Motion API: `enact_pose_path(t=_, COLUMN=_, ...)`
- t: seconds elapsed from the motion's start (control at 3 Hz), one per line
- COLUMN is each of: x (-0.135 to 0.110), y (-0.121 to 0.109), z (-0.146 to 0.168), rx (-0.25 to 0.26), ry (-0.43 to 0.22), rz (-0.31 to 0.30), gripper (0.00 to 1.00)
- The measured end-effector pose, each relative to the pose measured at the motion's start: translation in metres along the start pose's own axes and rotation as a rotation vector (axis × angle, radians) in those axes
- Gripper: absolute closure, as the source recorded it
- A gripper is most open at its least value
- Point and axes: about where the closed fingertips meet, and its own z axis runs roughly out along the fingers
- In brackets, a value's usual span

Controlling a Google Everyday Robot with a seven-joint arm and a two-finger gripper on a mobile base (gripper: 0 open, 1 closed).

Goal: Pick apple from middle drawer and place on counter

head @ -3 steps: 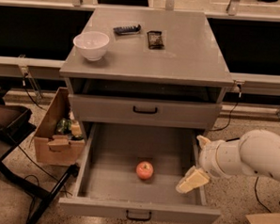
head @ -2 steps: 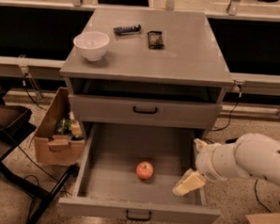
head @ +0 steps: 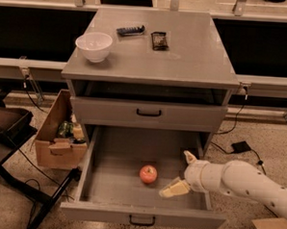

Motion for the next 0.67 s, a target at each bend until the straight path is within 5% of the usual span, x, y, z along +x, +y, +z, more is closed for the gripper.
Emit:
enact_pose_path(t=0.33, x=0.019, y=-0.011, z=0.057, rx=-0.010, ry=-0.088, rz=0.020, gripper=0.00)
enact_pose_path(t=0.67, x=0.048, y=-0.009, z=0.115, rx=-0.073, ry=-0.142, rz=0.042, gripper=0.00)
